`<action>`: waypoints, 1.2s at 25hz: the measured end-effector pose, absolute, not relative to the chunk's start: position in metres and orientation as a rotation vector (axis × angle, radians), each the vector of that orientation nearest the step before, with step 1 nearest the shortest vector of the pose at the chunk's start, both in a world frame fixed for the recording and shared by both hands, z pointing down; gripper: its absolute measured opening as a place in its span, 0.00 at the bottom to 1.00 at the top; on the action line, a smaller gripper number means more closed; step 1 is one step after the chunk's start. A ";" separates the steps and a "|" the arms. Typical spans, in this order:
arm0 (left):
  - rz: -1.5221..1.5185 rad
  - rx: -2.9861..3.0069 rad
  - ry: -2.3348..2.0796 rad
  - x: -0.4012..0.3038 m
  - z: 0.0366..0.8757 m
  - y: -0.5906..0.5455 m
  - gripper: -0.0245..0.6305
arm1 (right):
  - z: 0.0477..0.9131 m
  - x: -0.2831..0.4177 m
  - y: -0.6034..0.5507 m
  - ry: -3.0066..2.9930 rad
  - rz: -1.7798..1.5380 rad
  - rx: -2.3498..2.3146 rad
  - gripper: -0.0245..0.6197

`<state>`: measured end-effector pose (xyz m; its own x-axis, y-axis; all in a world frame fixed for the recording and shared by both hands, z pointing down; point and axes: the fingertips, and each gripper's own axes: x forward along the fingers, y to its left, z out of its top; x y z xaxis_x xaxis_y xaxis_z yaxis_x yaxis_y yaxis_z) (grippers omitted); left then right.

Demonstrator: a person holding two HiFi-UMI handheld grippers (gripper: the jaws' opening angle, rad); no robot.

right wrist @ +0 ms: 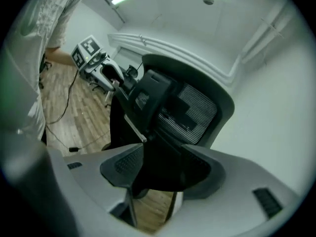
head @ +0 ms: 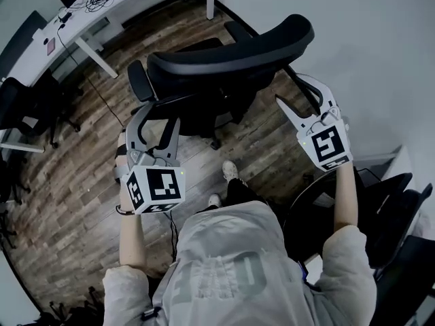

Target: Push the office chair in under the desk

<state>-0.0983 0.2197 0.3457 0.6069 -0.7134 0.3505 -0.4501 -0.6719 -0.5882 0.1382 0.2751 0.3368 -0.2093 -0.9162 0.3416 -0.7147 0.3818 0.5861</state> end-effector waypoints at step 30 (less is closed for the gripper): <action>-1.324 -2.169 0.772 -0.064 0.389 0.167 0.38 | 0.378 0.184 0.198 -1.859 -0.501 0.889 0.33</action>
<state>-0.0638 0.1673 0.3890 0.3728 -0.6799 0.6315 -0.2147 -0.7253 -0.6541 0.1839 0.1981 0.3784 -0.2548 -0.7611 0.5964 -0.3584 0.6472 0.6728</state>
